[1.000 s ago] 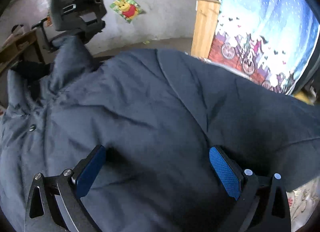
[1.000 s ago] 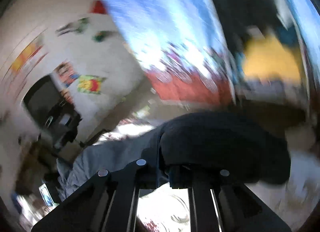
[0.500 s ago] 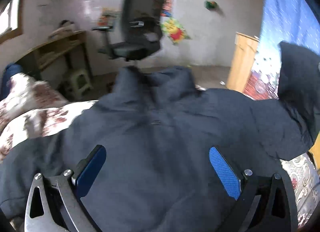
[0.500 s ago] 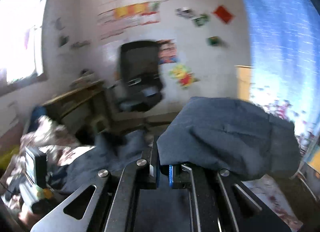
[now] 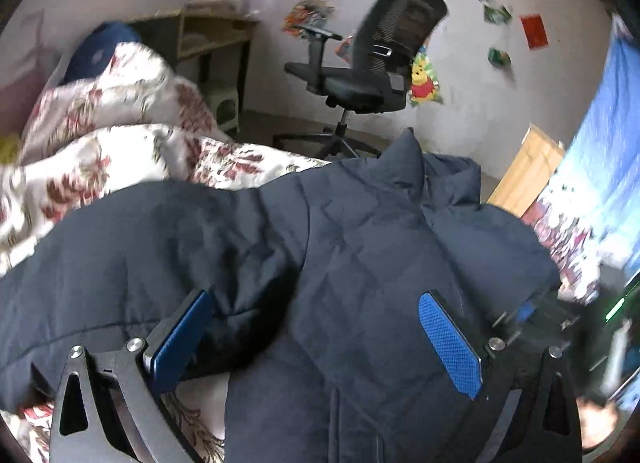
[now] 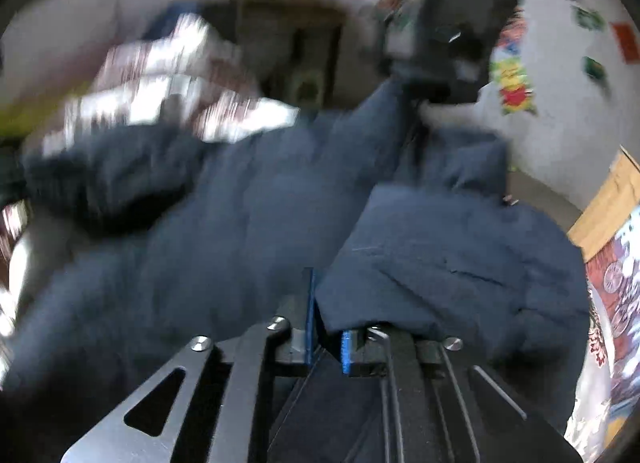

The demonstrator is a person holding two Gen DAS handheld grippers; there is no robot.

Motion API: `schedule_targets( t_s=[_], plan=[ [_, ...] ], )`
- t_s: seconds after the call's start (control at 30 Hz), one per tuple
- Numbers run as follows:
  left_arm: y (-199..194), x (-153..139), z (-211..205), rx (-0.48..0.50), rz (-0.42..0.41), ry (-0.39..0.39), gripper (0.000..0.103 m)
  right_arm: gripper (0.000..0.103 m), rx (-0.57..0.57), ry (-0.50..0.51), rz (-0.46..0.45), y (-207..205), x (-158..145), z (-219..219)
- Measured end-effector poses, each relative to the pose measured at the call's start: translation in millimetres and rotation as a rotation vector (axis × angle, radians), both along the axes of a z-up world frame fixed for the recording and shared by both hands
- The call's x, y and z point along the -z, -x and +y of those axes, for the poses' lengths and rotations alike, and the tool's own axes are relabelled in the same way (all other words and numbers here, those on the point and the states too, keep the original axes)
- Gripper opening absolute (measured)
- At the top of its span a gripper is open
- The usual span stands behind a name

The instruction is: Fold large clothes

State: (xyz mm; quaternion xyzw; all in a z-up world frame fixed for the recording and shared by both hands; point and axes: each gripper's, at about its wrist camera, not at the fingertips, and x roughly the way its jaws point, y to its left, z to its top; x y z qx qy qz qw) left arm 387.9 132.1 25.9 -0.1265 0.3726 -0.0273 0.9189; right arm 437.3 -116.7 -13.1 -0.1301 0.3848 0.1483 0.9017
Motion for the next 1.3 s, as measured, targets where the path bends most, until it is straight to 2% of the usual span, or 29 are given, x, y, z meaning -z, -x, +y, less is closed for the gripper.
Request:
schedule_targets(
  t_s=[0.07,0.13,0.17,0.23,0.3,0.37,0.47,0.57,0.63,0.77,0.8,0.87,0.9,0.93,0.97,1.03,1.1,1.2,1.3],
  plan=[
    [0.9,4.5,6.8,0.009,0.000,0.050,0.103,0.050,-0.052,0.019,0.040,12.8,14.8,6.3],
    [-0.3,10.4,7.3,0.031,0.005,0.092,0.103,0.071,-0.097,0.011,0.040,33.2,19.2,9.0],
    [-0.5,12.9,6.3,0.038,0.008,0.101,0.103,0.075,-0.118,0.015,0.042,45.5,20.4,10.2],
    [-1.8,16.9,1.7,0.062,0.012,0.119,0.103,0.077,-0.168,0.006,0.078,70.9,21.5,10.0],
    [-4.0,20.1,-4.8,0.089,0.009,0.139,0.103,0.077,-0.172,-0.023,0.125,91.2,18.0,-0.7],
    [-7.1,20.1,-16.9,0.132,-0.003,0.152,0.103,0.077,-0.135,-0.084,0.156,118.3,14.9,-18.8],
    [-8.7,15.2,-47.8,0.233,-0.047,0.124,0.103,0.078,-0.007,-0.189,0.115,156.9,3.7,-68.7],
    [-8.5,11.7,-98.5,0.357,-0.082,0.028,0.103,0.078,0.142,-0.226,0.030,180.2,-10.5,-120.9],
    [-7.8,13.6,-142.6,0.431,-0.111,-0.083,0.103,0.079,0.271,-0.222,-0.014,190.0,-17.5,-154.8],
    [-16.6,27.4,-222.8,0.511,-0.137,-0.288,0.103,0.079,0.432,-0.269,-0.019,194.7,-24.6,-202.9],
    [-17.1,32.3,-238.6,0.505,-0.141,-0.349,0.102,0.079,0.457,-0.274,-0.022,199.5,-26.3,-210.8],
    [-22.5,37.8,-259.5,0.504,-0.154,-0.418,0.085,0.079,0.484,-0.260,-0.029,200.1,-29.4,-220.2],
    [-26.2,39.8,-269.0,0.494,-0.149,-0.447,0.067,0.079,0.491,-0.254,-0.033,198.8,-30.6,-222.8],
    [-28.0,38.9,-269.7,0.475,-0.146,-0.447,0.053,0.079,0.494,-0.252,-0.037,199.0,-32.5,-226.6],
    [-29.7,36.1,-267.7,0.454,-0.148,-0.416,0.047,0.079,0.496,-0.251,-0.044,194.7,-35.1,-230.5],
    [-28.3,28.3,-256.3,0.404,-0.164,-0.371,0.027,0.079,0.492,-0.255,-0.069,177.9,-41.9,-232.1],
    [-22.6,20.1,-242.0,0.358,-0.188,-0.354,0.018,0.079,0.487,-0.261,-0.087,152.1,-47.9,-231.9],
    [-14.2,5.6,-207.2,0.263,-0.214,-0.320,0.015,0.079,0.456,-0.287,-0.097,120.1,-52.1,-227.8],
    [-6.0,-2.0,-164.5,0.152,-0.179,-0.249,0.013,0.079,0.396,-0.299,-0.082,89.4,-48.7,-203.1]
  ],
)
